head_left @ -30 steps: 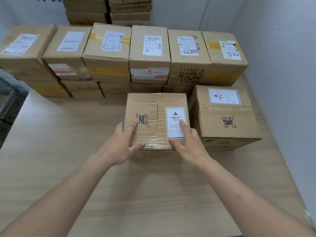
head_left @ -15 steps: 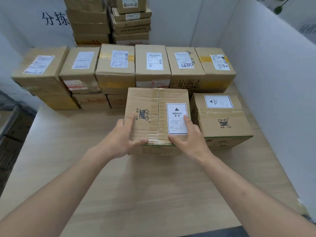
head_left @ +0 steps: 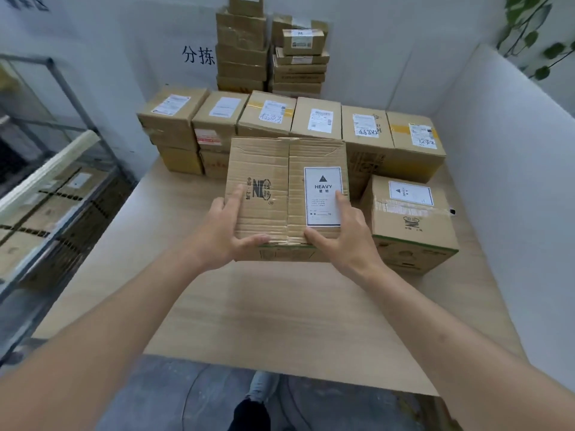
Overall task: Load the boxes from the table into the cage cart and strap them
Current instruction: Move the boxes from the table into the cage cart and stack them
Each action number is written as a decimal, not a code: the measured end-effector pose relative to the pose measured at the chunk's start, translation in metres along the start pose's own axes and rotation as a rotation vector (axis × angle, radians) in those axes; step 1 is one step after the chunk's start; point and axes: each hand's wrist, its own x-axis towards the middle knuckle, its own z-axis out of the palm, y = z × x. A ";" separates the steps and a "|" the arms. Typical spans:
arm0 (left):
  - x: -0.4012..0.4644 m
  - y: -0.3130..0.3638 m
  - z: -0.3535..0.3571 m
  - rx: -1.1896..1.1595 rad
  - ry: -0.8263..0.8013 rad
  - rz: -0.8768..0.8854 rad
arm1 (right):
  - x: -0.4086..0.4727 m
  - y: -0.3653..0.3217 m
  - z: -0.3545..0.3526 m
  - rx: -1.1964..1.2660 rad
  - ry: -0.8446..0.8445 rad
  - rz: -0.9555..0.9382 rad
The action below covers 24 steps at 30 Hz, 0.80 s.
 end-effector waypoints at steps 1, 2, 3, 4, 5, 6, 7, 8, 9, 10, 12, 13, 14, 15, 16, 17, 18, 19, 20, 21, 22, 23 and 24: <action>-0.013 -0.003 -0.001 -0.002 0.012 -0.014 | -0.007 -0.003 0.003 -0.006 -0.012 -0.017; -0.027 -0.007 -0.003 0.003 0.024 -0.026 | -0.014 -0.007 0.007 -0.015 -0.027 -0.033; -0.040 -0.011 -0.005 0.009 0.039 -0.038 | -0.020 -0.012 0.011 -0.022 -0.045 -0.049; -0.053 -0.016 -0.008 0.013 0.055 -0.052 | -0.025 -0.017 0.015 -0.023 -0.063 -0.067; -0.065 -0.020 -0.011 0.013 0.073 -0.070 | -0.030 -0.023 0.020 -0.021 -0.082 -0.089; -0.078 -0.025 -0.014 0.010 0.091 -0.091 | -0.033 -0.030 0.025 -0.020 -0.102 -0.111; -0.090 -0.029 -0.017 0.005 0.110 -0.114 | -0.037 -0.038 0.030 -0.023 -0.121 -0.129; -0.102 -0.034 -0.020 0.000 0.131 -0.137 | -0.040 -0.047 0.036 -0.025 -0.139 -0.146; -0.113 -0.040 -0.024 -0.004 0.150 -0.157 | -0.042 -0.055 0.044 -0.025 -0.154 -0.163; -0.123 -0.047 -0.028 -0.006 0.168 -0.176 | -0.045 -0.065 0.052 -0.029 -0.164 -0.182; -0.142 -0.064 -0.039 -0.012 0.199 -0.223 | -0.048 -0.086 0.069 -0.040 -0.186 -0.221; -0.151 -0.074 -0.046 -0.018 0.212 -0.246 | -0.049 -0.097 0.079 -0.042 -0.204 -0.237; -0.160 -0.083 -0.053 -0.023 0.224 -0.262 | -0.051 -0.108 0.088 -0.041 -0.222 -0.253; -0.168 -0.093 -0.060 -0.029 0.236 -0.277 | -0.052 -0.119 0.098 -0.043 -0.239 -0.269; -0.176 -0.103 -0.068 -0.036 0.248 -0.293 | -0.053 -0.131 0.108 -0.046 -0.255 -0.286; -0.183 -0.113 -0.075 -0.043 0.260 -0.311 | -0.054 -0.143 0.119 -0.047 -0.270 -0.301; -0.190 -0.125 -0.083 -0.047 0.272 -0.328 | -0.054 -0.155 0.131 -0.044 -0.285 -0.311; -0.196 -0.137 -0.092 -0.049 0.282 -0.346 | -0.055 -0.167 0.144 -0.037 -0.299 -0.319; -0.203 -0.151 -0.101 -0.050 0.291 -0.363 | -0.056 -0.180 0.158 -0.031 -0.311 -0.328; -0.210 -0.166 -0.110 -0.050 0.300 -0.379 | -0.057 -0.194 0.172 -0.026 -0.322 -0.338; -0.216 -0.180 -0.119 -0.050 0.305 -0.393 | -0.059 -0.208 0.186 -0.023 -0.330 -0.348; -0.223 -0.195 -0.129 -0.048 0.308 -0.406 | -0.061 -0.221 0.200 -0.022 -0.336 -0.357; -0.231 -0.210 -0.139 -0.043 0.311 -0.417 | -0.063 -0.235 0.215 -0.023 -0.341 -0.365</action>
